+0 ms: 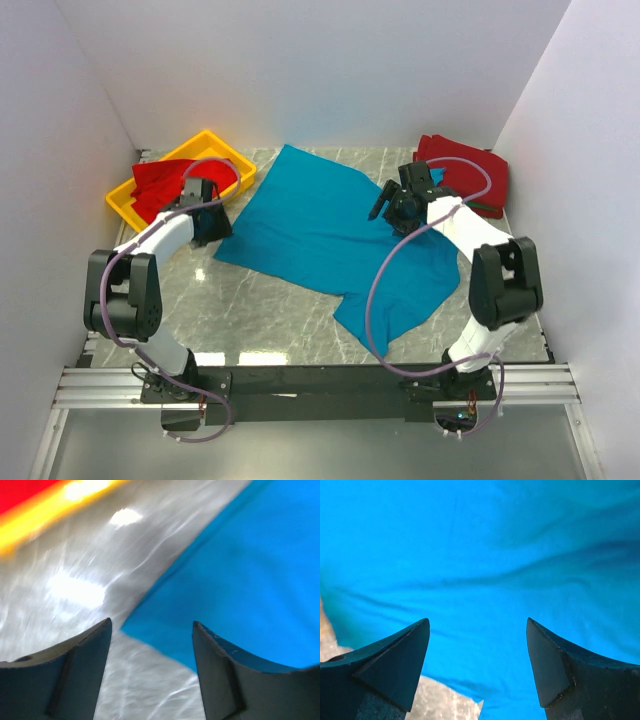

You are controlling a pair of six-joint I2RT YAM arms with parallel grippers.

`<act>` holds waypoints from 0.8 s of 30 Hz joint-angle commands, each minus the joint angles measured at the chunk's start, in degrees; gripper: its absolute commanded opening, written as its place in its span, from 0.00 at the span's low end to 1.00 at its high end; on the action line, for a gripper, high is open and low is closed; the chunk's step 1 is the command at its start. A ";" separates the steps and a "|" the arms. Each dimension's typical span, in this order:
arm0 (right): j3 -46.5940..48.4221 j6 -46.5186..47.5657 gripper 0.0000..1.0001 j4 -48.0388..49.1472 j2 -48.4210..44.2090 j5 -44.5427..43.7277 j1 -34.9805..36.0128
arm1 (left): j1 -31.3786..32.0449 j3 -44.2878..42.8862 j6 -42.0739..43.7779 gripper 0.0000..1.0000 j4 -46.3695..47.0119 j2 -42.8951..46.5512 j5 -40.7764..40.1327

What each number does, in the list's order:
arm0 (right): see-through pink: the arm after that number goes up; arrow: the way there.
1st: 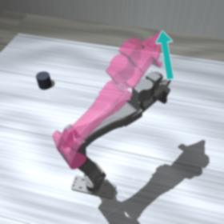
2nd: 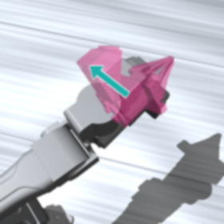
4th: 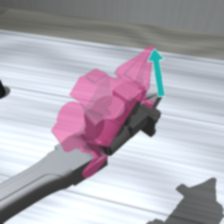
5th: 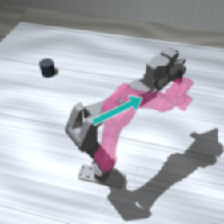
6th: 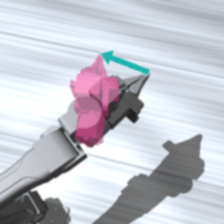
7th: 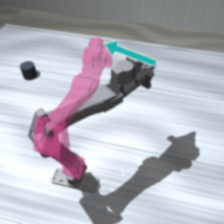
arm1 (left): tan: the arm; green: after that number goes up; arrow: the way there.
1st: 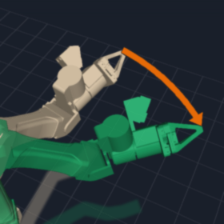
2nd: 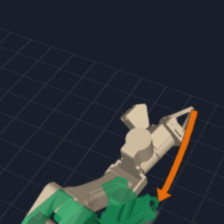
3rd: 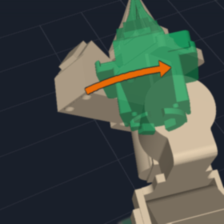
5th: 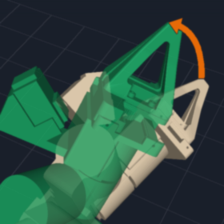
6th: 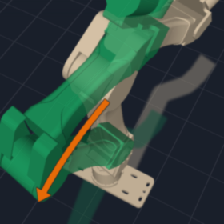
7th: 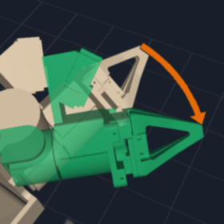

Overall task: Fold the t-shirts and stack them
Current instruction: Flatten the tshirt out

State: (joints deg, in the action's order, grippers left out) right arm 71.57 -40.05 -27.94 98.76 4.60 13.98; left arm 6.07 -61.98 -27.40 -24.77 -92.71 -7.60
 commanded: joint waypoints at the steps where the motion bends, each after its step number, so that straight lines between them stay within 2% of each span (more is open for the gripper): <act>1: -2.22 -0.82 0.84 -0.27 -5.94 0.06 0.96 | -0.61 3.52 -1.51 0.67 -1.24 2.79 -6.11; 7: -7.32 -1.78 0.84 -0.53 -12.36 -0.29 2.19 | -3.60 7.30 -2.14 0.55 0.78 1.92 -3.75; 18: -13.82 -3.63 0.84 -0.18 -18.34 -1.17 3.42 | -3.69 8.10 -0.46 0.52 6.23 1.65 4.07; 24: -13.04 -3.98 0.84 -0.62 -17.82 -1.52 3.78 | -3.69 7.92 -0.38 0.50 5.18 -0.72 3.99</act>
State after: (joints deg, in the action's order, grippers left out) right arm 57.63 -43.27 -28.80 82.63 4.12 17.12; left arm 2.22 -53.69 -28.27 -20.36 -92.79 -4.75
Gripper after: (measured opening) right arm 0.838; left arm 0.503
